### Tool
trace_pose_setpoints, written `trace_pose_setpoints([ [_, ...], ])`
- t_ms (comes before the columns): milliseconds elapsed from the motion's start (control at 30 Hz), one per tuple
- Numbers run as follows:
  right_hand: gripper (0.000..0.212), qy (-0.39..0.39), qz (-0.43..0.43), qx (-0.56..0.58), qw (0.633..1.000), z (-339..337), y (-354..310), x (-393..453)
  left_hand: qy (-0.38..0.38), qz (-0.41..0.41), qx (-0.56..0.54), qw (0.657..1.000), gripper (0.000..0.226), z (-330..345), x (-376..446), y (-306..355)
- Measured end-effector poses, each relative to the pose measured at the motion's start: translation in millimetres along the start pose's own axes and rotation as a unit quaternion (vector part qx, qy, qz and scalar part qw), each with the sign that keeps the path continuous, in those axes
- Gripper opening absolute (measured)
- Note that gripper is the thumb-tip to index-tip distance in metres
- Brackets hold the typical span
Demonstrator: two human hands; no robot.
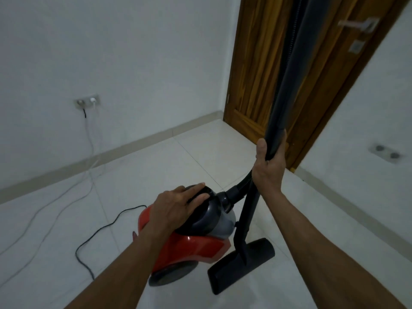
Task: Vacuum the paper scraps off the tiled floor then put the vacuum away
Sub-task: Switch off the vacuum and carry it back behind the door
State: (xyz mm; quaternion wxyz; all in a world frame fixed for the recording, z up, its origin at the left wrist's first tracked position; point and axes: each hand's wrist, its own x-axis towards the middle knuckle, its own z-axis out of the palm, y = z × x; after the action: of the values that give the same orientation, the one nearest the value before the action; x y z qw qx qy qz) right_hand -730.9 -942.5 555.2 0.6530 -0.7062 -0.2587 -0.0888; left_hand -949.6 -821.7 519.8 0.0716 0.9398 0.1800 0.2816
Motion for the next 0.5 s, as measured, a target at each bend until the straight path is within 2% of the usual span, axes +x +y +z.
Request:
trace_pose_setpoints([
  [33, 0.067, 0.001, -0.004, -0.002, 1.000, 0, -28, 12, -0.008, -0.008, 0.004, 1.000, 0.035, -24, 13, 1],
  [167, 0.067, -0.003, -0.016, -0.001, 1.000, -4, -134, 56, -0.027, 0.055, 0.055, 0.997, 0.031, -117, 61, 13],
  [267, 0.069, 0.007, -0.023, -0.011, 1.000, -8, -192, 87, 0.040, 0.097, 0.030, 0.994, 0.062, -175, 98, 30],
  [367, 0.070, 0.010, -0.028, -0.017, 0.999, -7, -219, 119, 0.073, 0.094, 0.008, 0.993, 0.062, -199, 137, 31],
  [433, 0.075, 0.019, -0.038, -0.023, 0.999, -2, -222, 141, 0.061, 0.096, 0.001, 0.994, 0.057, -200, 161, 28],
  [500, 0.079, 0.017, -0.047, -0.028, 0.998, 6, -215, 163, 0.016, 0.064, -0.017, 0.998, 0.042, -191, 188, 22],
])
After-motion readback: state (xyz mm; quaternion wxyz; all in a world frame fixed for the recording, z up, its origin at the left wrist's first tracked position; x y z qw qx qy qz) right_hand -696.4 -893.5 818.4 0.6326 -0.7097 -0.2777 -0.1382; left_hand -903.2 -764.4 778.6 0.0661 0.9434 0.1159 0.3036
